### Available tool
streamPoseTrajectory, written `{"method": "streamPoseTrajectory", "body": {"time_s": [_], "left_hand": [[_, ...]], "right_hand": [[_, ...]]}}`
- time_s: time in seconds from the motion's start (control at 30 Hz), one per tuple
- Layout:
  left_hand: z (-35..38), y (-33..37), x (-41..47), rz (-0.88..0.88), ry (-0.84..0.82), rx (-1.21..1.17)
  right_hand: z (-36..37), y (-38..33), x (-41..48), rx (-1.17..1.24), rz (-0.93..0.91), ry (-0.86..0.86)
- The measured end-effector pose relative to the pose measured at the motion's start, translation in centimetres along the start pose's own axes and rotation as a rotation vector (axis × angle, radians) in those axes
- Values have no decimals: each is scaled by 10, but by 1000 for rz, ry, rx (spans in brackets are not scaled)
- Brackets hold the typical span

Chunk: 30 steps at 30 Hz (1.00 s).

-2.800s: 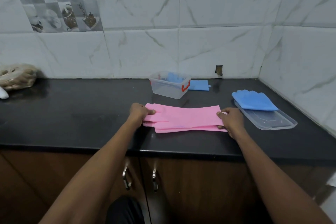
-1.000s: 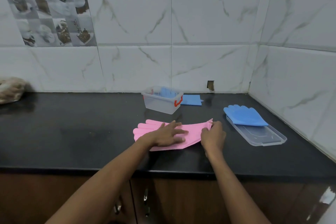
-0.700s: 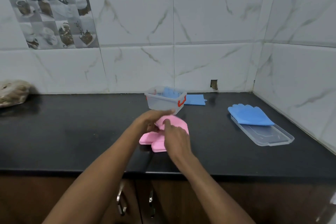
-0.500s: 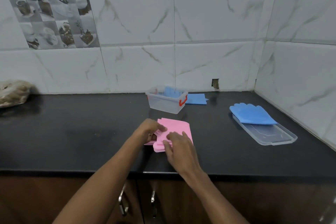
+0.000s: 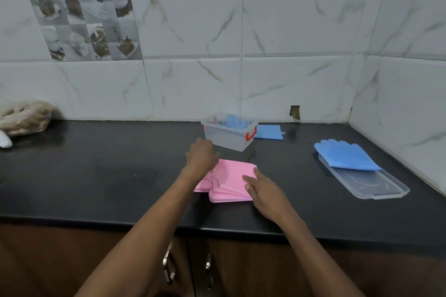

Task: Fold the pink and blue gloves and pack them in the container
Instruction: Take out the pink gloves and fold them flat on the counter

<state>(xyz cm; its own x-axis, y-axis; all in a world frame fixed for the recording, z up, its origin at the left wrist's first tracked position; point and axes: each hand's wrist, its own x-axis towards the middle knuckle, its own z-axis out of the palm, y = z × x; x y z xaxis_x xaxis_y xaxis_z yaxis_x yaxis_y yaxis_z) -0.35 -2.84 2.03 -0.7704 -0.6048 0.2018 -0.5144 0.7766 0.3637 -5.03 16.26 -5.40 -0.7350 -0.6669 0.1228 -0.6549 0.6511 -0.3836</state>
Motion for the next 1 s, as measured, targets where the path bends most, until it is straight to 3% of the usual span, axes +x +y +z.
{"method": "streamPoseTrajectory", "body": {"time_s": [0.17,0.23,0.3,0.37,0.47,0.6,0.77,1.0], "left_hand": [[21,-22,8,-182,-241,-16],[28,-22,8,-105,-199,38],[33,-14,8,124,-159,62],[33,-2,7,229,-275,45],[27,13,17,181,-464,111],[17,20,33,121,-559,174],[21,7,39,-2,-502,44],[19,-42,44,-319,-175,-217]], "right_hand": [[-3,-3,-5,37,27,28],[-4,-4,-8,83,41,81],[-6,-4,-10,148,72,165],[-7,-3,-11,221,121,247],[-10,1,-11,324,229,365],[-14,2,-12,419,294,472],[-17,4,-12,464,312,491],[-14,12,-10,504,304,539]]}}
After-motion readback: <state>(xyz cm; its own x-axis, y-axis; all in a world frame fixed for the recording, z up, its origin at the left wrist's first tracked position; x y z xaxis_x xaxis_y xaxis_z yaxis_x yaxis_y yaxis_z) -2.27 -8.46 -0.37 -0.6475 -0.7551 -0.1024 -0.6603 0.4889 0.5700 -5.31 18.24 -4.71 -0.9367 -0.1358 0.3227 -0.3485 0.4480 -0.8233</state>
